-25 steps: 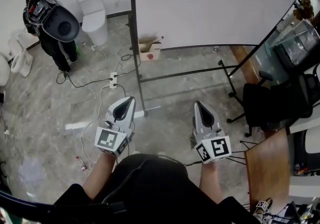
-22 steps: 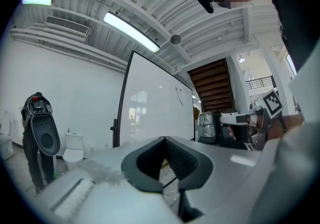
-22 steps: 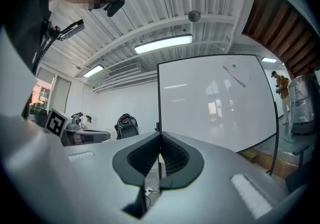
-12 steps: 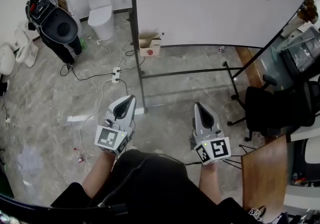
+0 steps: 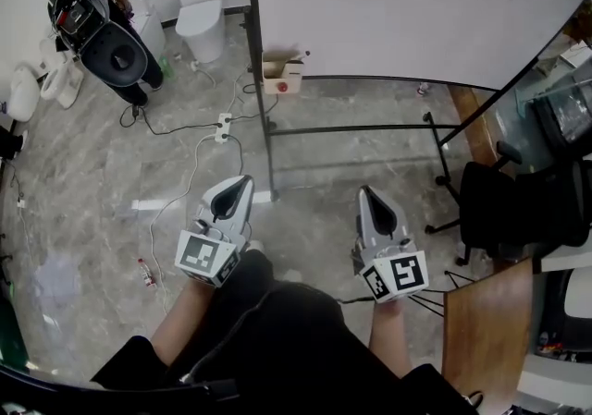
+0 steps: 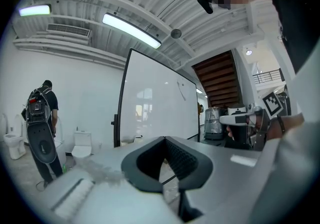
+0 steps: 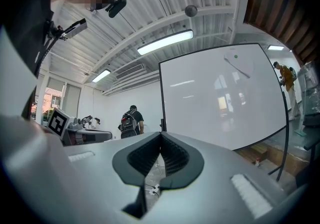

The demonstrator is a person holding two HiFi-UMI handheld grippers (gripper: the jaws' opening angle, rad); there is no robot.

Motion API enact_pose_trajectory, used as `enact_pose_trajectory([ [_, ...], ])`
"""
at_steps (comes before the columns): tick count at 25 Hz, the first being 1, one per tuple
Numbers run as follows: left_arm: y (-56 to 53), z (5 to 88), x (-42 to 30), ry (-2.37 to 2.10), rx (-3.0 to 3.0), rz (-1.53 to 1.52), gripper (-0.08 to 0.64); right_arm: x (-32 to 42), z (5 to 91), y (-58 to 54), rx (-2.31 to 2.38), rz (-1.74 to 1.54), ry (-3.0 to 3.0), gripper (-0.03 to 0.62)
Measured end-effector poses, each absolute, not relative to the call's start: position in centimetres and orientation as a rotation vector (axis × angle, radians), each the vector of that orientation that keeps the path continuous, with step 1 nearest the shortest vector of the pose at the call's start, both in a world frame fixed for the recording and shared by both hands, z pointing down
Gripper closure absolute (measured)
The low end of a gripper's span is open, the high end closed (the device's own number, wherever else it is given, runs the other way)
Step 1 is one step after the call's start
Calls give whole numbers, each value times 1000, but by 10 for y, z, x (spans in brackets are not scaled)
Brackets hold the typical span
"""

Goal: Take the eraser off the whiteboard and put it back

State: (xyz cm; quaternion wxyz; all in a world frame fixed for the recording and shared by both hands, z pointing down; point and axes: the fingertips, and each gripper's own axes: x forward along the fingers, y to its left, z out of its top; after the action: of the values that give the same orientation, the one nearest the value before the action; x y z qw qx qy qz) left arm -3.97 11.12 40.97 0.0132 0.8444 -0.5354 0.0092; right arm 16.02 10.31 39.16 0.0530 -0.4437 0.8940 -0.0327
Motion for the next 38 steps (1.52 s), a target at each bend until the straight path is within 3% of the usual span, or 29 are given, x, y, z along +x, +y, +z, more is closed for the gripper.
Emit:
enact_pose_trajectory([
  [38,-101,403,-132,-1355,2780,-16,555,45,364,-65,-1561,-48,2658,583],
])
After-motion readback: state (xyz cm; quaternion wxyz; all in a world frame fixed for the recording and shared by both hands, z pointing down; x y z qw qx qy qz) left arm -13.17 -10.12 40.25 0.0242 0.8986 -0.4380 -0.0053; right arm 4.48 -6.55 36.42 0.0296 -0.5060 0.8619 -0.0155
